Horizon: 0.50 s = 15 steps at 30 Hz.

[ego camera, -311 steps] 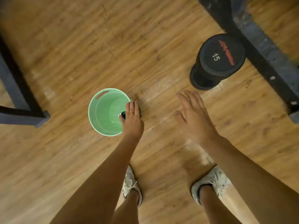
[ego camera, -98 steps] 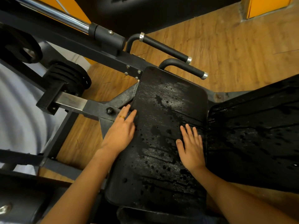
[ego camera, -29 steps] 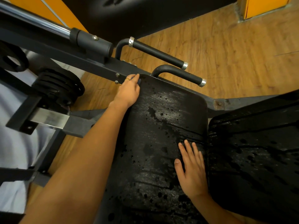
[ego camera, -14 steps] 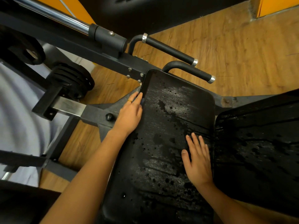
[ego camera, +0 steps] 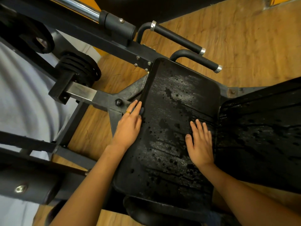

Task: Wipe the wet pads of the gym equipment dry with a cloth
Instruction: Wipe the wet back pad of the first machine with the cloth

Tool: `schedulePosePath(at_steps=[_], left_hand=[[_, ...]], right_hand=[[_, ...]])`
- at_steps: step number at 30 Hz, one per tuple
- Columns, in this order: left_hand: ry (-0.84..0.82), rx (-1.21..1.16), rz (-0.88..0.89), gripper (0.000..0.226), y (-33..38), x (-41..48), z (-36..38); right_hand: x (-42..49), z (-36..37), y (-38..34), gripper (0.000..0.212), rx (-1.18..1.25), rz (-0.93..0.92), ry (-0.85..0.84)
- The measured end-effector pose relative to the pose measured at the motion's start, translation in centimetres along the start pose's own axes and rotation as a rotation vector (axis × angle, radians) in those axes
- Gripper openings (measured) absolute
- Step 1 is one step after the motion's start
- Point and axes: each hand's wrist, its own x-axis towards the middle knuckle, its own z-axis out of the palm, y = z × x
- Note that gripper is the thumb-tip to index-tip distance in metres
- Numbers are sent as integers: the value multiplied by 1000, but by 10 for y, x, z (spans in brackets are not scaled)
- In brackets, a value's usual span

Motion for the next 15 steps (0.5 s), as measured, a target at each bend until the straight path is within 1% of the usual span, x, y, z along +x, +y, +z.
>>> schedulePosePath(at_steps=[10,15], left_hand=[[-15,4,-41,54,-6,-57,-5],[-30,-15,-56,55,-9,-87,-7]], right_hand=[[2,-3,-4,67,-14,23,-46],[2,-2,-4,61,-34,41,-65]])
